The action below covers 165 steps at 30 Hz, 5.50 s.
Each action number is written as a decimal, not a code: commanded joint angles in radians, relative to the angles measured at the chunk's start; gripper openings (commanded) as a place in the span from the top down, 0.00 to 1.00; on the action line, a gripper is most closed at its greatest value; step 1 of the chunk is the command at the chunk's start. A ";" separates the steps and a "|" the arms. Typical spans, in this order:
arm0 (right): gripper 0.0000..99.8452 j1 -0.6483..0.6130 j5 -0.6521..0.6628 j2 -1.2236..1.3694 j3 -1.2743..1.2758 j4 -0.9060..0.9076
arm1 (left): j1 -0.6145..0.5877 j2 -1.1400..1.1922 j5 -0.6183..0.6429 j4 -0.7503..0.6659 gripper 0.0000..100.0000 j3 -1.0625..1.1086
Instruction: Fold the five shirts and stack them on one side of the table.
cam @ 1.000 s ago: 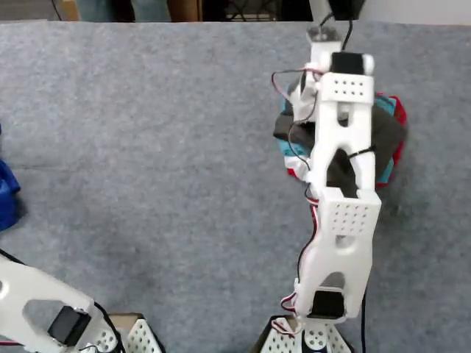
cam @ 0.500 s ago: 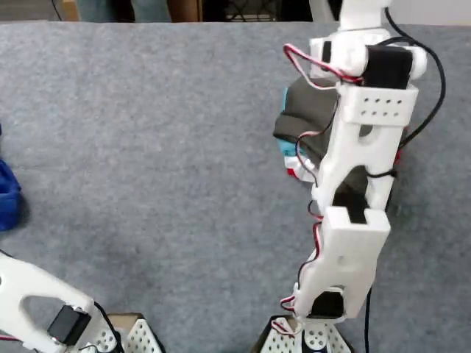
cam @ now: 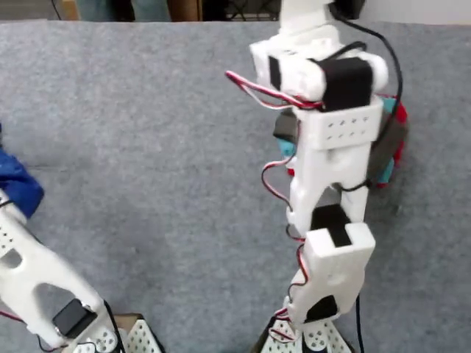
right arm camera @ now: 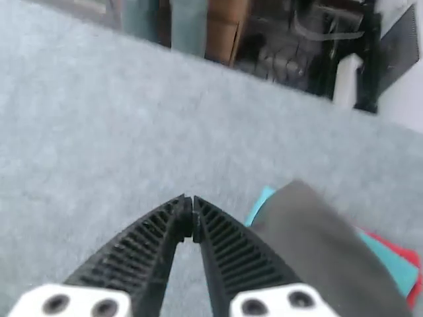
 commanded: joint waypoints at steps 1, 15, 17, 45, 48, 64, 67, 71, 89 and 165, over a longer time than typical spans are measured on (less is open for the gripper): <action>0.99 -0.014 -0.002 -0.044 0.036 -0.003 | 0.120 -0.318 -0.014 0.012 0.97 0.378; 0.99 -0.008 -0.002 -0.041 0.070 -0.005 | 0.961 -1.370 -0.110 -0.199 0.97 1.454; 0.99 -0.008 -0.002 -0.041 0.070 -0.005 | 1.047 -1.439 -0.164 -0.198 0.97 1.489; 0.79 -0.678 -0.002 0.576 0.061 -0.020 | -0.496 -1.712 -0.394 -0.798 0.71 1.972; 0.80 -0.695 0.000 0.650 0.061 -0.020 | -0.536 -1.656 -0.430 -0.853 0.71 1.988; 0.99 -0.269 -0.009 0.524 0.059 0.005 | -0.311 -1.445 -0.422 -0.845 0.71 1.988; 0.99 -0.166 -0.009 0.440 0.162 0.005 | -0.217 -1.409 -0.348 -0.838 0.71 1.962; 0.99 -0.074 0.000 0.320 0.387 0.003 | -0.059 -1.327 -0.232 -0.750 0.71 1.845; 0.67 -0.160 0.677 -0.280 1.029 0.003 | 0.148 -0.494 0.221 -0.686 0.71 1.072; 0.98 -0.477 0.660 0.822 -0.460 -0.130 | 0.120 -0.339 0.313 -0.522 0.71 0.829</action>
